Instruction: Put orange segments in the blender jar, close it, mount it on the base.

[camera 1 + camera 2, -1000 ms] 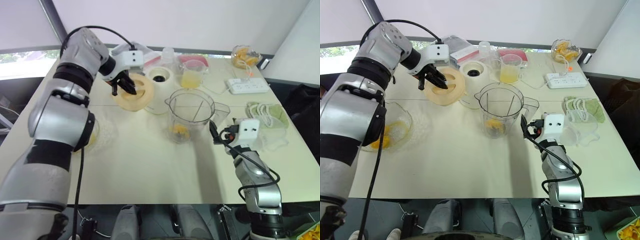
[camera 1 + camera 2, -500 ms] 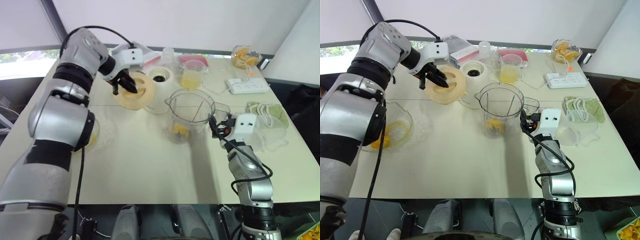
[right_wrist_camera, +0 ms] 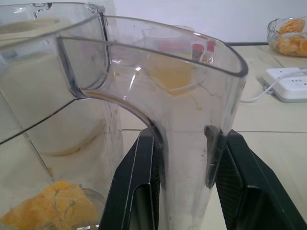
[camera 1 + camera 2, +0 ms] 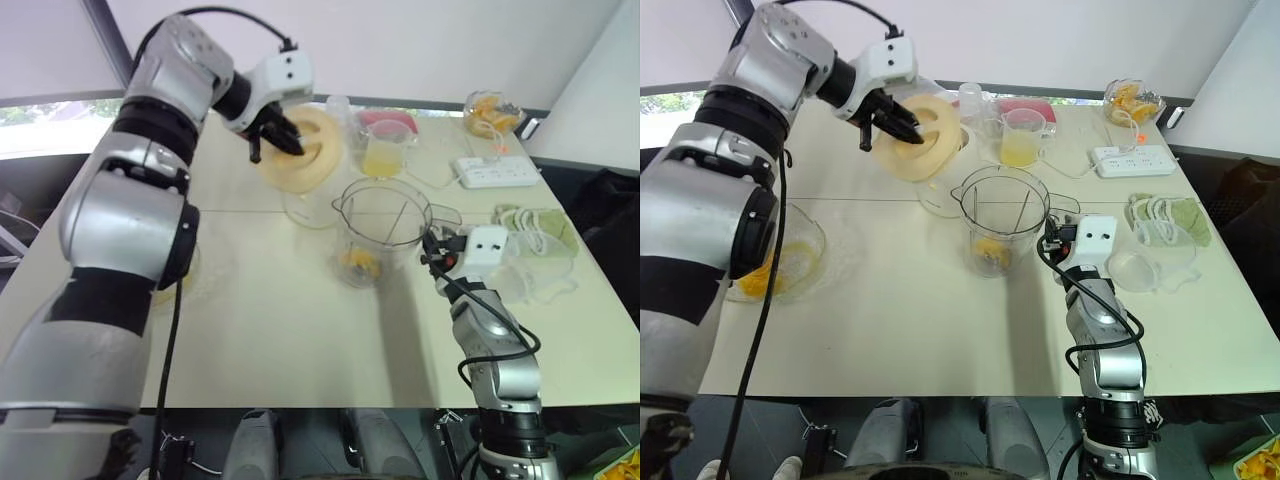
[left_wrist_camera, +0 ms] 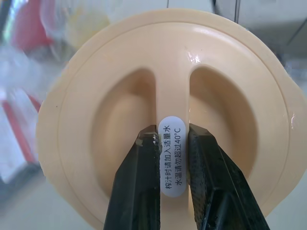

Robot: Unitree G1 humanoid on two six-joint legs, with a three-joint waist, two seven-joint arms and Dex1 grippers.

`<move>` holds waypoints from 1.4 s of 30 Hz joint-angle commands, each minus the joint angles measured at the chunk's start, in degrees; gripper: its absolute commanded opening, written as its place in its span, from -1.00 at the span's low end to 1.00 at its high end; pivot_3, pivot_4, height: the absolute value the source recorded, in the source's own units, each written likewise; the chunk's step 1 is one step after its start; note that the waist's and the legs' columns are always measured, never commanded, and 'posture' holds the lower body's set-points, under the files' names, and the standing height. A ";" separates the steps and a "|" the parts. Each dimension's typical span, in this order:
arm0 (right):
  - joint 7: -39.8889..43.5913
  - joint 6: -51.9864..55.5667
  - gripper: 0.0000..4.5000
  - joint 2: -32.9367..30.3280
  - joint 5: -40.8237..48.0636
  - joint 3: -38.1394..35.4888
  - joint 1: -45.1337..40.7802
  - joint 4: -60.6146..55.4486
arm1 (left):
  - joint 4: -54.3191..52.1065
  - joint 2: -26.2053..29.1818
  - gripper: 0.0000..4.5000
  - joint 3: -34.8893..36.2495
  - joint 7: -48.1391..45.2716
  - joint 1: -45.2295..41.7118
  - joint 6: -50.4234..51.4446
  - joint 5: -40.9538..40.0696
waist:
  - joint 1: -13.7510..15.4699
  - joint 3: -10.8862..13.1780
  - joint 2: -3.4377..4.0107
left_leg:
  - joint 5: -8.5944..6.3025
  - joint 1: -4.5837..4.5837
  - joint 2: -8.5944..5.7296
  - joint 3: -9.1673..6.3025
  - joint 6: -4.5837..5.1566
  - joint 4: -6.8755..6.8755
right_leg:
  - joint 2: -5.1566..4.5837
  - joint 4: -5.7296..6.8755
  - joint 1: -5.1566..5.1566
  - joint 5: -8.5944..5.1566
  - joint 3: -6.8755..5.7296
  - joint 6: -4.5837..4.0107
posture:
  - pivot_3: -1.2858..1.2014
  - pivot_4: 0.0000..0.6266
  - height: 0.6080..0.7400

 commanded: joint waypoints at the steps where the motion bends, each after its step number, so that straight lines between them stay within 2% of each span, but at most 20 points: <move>1: 0.36 -0.59 -0.57 0.26 0.29 0.11 -1.00 -1.82 | 0.01 -1.40 -0.90 2.29 -0.39 -4.10 -1.79 -1.91 | -0.03 0.00 0.00 | 0.00 0.00 0.00 0.00 0.00 0.00 | 0.00 0.01 0.00 0.00 0.00 0.00 | 0.03 -0.52 1.00; 5: 0.40 -1.11 -0.57 0.69 -0.22 0.79 -0.68 -1.78 | -0.10 -4.91 -0.90 4.61 -5.00 -6.16 -4.89 -4.50 | 0.03 0.00 0.00 | 0.00 -0.01 0.00 -0.01 0.00 0.00 | 0.01 0.00 0.00 0.00 0.00 0.00 | 0.03 -0.52 1.00; 8: 0.25 -1.18 -0.57 1.00 -0.65 1.06 -0.55 -1.94 | 0.09 -7.65 -0.90 4.44 -4.95 -5.97 -8.00 -4.08 | -0.12 -0.01 0.01 | 0.00 -0.01 -0.02 0.00 0.00 0.02 | 0.01 -0.01 0.00 0.00 0.01 0.00 | 0.03 -0.52 1.00; 13: 0.08 -0.82 -0.57 1.44 -1.23 1.49 0.16 -2.88 | 0.94 -11.50 -0.90 0.49 -1.98 -3.14 -13.03 0.17 | -0.21 -0.02 0.04 | 0.00 0.04 -0.02 -0.04 0.00 0.01 | 0.04 0.08 0.00 0.00 0.02 0.00 | 0.03 -0.52 1.00; 18: 0.87 0.23 -0.57 0.90 -1.18 2.11 0.24 -3.13 | 1.50 -12.70 -0.90 -2.10 -1.86 -1.14 -15.64 2.81 | -0.45 -0.05 0.08 | 0.00 0.04 -0.02 -0.08 0.01 0.01 | 0.06 0.13 0.00 0.00 0.01 0.00 | 0.03 -0.52 1.00; 25: 3.36 3.96 -0.57 -1.14 -0.49 3.31 0.78 -5.09 | 2.05 -16.22 -0.90 -1.29 -6.62 -1.33 -11.91 1.82 | -0.09 -0.07 0.10 | 0.00 0.14 -0.03 -0.09 0.01 0.06 | 0.06 0.12 0.14 -0.02 0.01 -0.01 | 0.03 -0.52 1.00; 28: 3.70 6.13 -0.57 -1.18 -0.02 3.68 1.64 -6.53 | 2.24 -18.13 -0.90 -0.93 -6.45 -1.80 -8.90 1.66 | 0.01 -0.07 0.10 | 0.00 0.12 -0.03 -0.10 0.01 0.07 | 0.06 0.11 0.14 -0.02 0.01 -0.02 | 0.03 -0.52 1.00; 37: 4.70 8.12 -0.57 -2.17 -0.11 4.10 3.93 -8.24 | 2.61 -19.95 -0.90 -3.69 -5.01 0.42 -9.09 4.92 | -0.10 -0.16 0.22 | -0.05 0.16 -0.01 -0.24 0.09 0.06 | 0.16 0.12 0.16 -0.03 0.00 0.02 | 0.03 -0.52 1.00; 42: 5.23 8.88 -0.57 -3.54 0.33 3.51 4.49 -8.54 | 3.07 -21.05 -0.90 -5.47 -2.07 1.24 -6.23 7.16 | 0.02 -0.19 0.21 | -0.09 0.58 -0.01 -0.23 0.16 0.06 | 0.16 0.05 0.60 -0.16 0.00 -0.13 | 0.03 -0.52 1.00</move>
